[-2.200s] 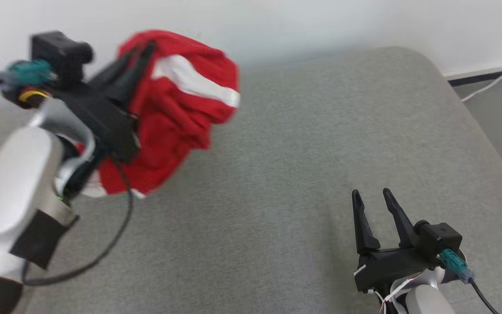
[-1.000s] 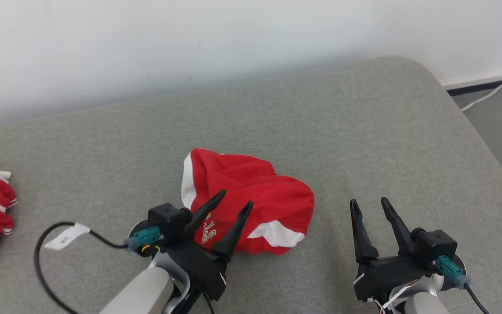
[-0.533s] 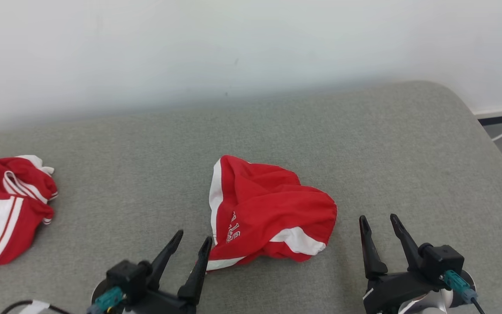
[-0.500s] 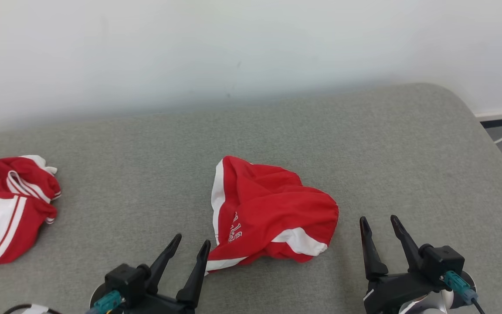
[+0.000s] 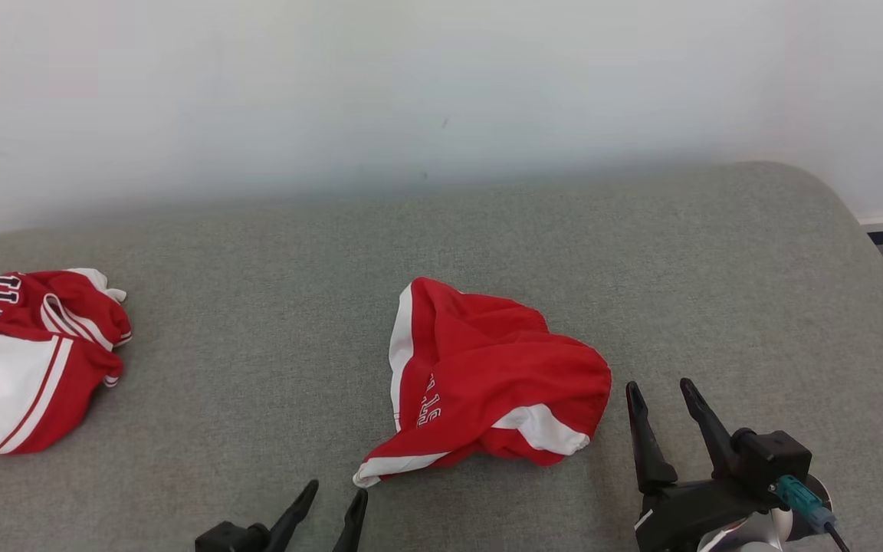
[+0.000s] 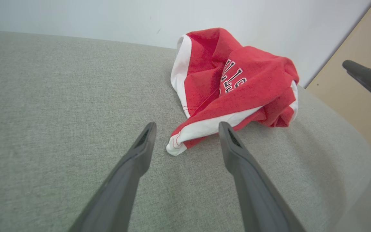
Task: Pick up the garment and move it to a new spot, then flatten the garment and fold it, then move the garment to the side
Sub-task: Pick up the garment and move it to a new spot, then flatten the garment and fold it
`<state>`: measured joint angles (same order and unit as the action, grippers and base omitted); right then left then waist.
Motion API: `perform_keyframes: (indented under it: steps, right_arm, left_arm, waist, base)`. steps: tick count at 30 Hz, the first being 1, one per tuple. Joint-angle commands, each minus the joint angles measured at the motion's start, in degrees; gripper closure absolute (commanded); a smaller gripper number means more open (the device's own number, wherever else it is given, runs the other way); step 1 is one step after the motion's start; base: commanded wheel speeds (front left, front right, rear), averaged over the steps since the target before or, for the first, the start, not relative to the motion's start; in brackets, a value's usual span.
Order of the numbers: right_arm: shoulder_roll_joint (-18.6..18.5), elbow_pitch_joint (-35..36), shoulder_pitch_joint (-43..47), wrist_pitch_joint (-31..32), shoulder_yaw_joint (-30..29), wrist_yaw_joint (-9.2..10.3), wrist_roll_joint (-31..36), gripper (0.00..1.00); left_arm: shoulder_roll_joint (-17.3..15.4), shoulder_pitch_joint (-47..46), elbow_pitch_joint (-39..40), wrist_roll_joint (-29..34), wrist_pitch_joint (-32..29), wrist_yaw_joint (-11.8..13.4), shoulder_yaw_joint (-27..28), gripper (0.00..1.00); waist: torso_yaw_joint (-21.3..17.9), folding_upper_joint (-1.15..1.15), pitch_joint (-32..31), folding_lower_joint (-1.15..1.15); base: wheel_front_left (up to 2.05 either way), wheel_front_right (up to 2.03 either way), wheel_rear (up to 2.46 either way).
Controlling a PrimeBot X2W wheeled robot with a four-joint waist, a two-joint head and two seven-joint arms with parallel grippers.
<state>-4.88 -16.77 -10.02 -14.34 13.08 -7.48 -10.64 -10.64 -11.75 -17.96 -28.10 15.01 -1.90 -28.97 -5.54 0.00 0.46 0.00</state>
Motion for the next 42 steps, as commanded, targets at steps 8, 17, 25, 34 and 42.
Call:
perform_keyframes:
  steps: [8, 17, 25, 34, 42]
  right_arm:
    - [-0.4, 0.2, -0.8, 0.1, 1.1, -0.02, -0.7, 0.00]
    - [-0.6, 0.4, -1.7, 0.1, 1.3, -0.02, -0.6, 0.00]
    - [-0.2, 0.2, -2.3, -0.2, 1.6, -0.02, -0.6, 0.00]
    - [0.3, -0.1, -1.4, -0.5, 0.2, -0.02, -0.5, 0.00]
    - [0.6, -1.0, -0.5, -0.8, 0.3, -0.02, -0.8, 0.00]
  left_arm:
    - [2.7, -2.6, -8.3, 1.8, 0.2, -2.6, 2.2, 0.00]
    - [4.3, -5.3, -13.2, 3.9, 0.2, -4.1, 4.5, 0.00]
    - [4.9, -8.5, -18.4, 5.8, 0.2, -5.0, 5.3, 1.00]
    - [4.5, -8.0, -15.5, 8.7, 0.2, -5.4, 7.6, 1.00]
    - [2.1, -5.5, -10.5, 12.5, 0.2, -4.1, 10.4, 1.00]
  waist:
    - [-2.3, 0.00, 1.5, 0.00]
    - [-4.4, 0.00, 3.1, 0.00]
    - [-5.9, 0.00, 4.8, 0.00]
    - [-3.2, 0.00, 4.8, 0.00]
    - [1.9, 0.00, 3.1, 0.00]
  base:
    - [0.00, 0.00, 0.00]
    - [0.00, 0.00, 0.00]
    - [0.00, 0.00, 0.00]
    - [0.00, 0.00, 0.00]
    - [0.00, 0.00, 0.00]
